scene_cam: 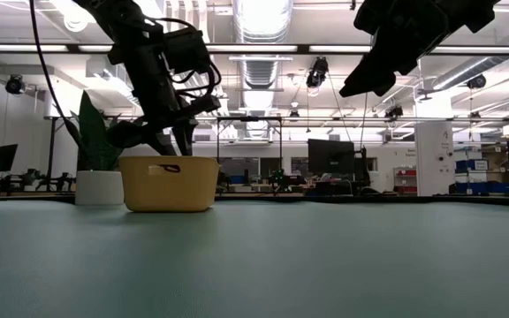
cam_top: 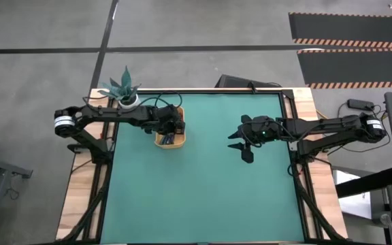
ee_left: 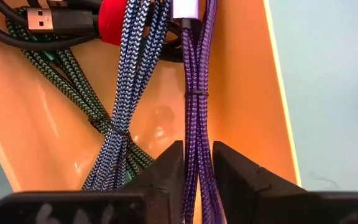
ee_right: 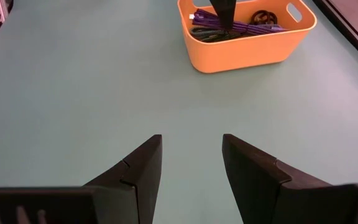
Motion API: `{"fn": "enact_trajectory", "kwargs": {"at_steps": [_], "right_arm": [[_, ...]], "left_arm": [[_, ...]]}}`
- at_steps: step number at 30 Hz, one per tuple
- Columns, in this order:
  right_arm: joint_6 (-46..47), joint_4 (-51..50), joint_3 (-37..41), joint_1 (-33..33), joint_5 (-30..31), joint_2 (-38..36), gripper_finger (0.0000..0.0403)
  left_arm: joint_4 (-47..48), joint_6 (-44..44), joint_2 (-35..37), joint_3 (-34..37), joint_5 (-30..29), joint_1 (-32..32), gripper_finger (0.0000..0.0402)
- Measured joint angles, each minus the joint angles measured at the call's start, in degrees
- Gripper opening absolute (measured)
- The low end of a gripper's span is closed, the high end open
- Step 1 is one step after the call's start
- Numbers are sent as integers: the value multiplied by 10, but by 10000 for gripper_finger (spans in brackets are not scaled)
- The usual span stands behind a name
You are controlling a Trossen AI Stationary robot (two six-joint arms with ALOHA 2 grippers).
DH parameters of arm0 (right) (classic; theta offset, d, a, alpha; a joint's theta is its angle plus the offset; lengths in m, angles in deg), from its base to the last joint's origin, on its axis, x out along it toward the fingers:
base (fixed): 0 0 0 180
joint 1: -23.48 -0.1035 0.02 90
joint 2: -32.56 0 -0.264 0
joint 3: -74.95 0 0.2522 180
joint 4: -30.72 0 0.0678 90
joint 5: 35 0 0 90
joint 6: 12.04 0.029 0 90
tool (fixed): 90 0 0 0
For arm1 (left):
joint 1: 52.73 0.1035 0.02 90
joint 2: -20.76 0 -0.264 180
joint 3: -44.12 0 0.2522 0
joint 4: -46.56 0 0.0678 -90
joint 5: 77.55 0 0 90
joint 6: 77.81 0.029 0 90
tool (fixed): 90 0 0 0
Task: Pick and place USB-C Cables
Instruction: Put the purple USB cable into the yellow bin, then return to Home Position
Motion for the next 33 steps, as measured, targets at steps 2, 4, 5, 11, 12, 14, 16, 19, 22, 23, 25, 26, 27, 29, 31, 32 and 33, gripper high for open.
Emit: {"fn": "enact_trajectory", "kwargs": {"at_steps": [2,4,5,11,12,14,16,19,22,23,25,26,27,29,31,32,33], "right_arm": [[1,0,0,0,0,0,160],[1,0,0,0,0,0,160],[1,0,0,0,0,0,160],[1,0,0,0,0,0,160],[1,0,0,0,0,0,160],[1,0,0,0,0,0,160],[1,0,0,0,0,0,160],[0,0,0,0,0,0,160],[-18,4,2,0,0,0,160],[-22,5,5,0,0,0,160],[-35,16,12,0,-1,0,160],[-41,22,15,0,-1,-1,160],[-47,28,17,0,-1,-3,160],[-55,43,20,0,-1,-8,160],[-61,58,25,0,-1,-16,160],[-63,65,29,0,-2,-22,160],[-66,75,33,0,-2,-27,160]], "left_arm": [[0,0,0,0,1,0,83],[0,-1,0,0,1,0,105],[0,-1,0,0,1,0,117],[0,-1,0,0,4,0,182],[0,-1,0,0,8,0,190],[0,2,0,0,13,0,204],[0,8,0,0,14,0,214],[0,35,2,-1,22,0,221],[1,53,4,-4,33,0,222],[1,61,6,-5,35,0,222],[0,86,13,-6,37,-1,222],[0,99,19,-6,37,-2,222],[0,109,26,-5,37,-3,222],[2,138,45,-1,37,-9,222],[1,167,65,-1,29,-18,222],[1,183,77,-1,21,-23,222],[2,204,91,0,12,-29,222]]}}
